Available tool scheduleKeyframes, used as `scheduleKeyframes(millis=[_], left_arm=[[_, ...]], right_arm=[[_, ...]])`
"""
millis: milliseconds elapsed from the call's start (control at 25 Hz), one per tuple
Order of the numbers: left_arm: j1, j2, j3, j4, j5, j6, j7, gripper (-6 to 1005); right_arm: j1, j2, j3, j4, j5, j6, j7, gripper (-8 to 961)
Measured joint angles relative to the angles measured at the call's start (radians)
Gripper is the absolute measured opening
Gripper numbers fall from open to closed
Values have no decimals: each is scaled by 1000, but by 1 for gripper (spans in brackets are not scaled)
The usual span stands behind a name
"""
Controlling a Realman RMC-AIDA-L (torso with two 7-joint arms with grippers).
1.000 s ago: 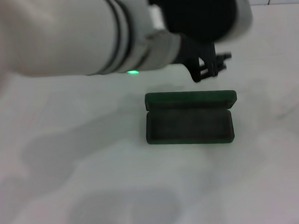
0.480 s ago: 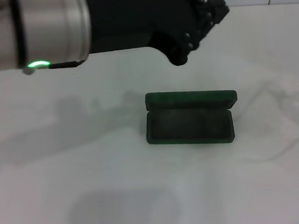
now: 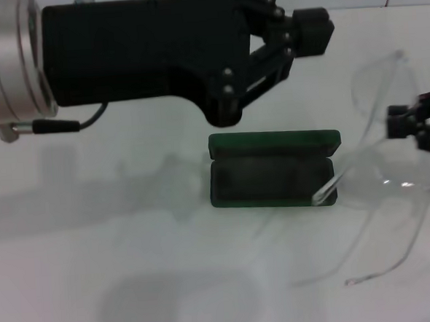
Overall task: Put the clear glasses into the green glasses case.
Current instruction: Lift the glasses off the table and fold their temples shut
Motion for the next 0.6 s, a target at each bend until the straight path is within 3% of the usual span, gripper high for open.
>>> scheduleKeyframes(millis=[280,600], left_arm=[[-37,-1,6,-107,-37,58,16,30],[-46,0,14,-217,-122,107,78,27]], right_arm=[[54,1,-172,111,63,60,-69,115],[78,2,-339,193,263,61,-211,116]])
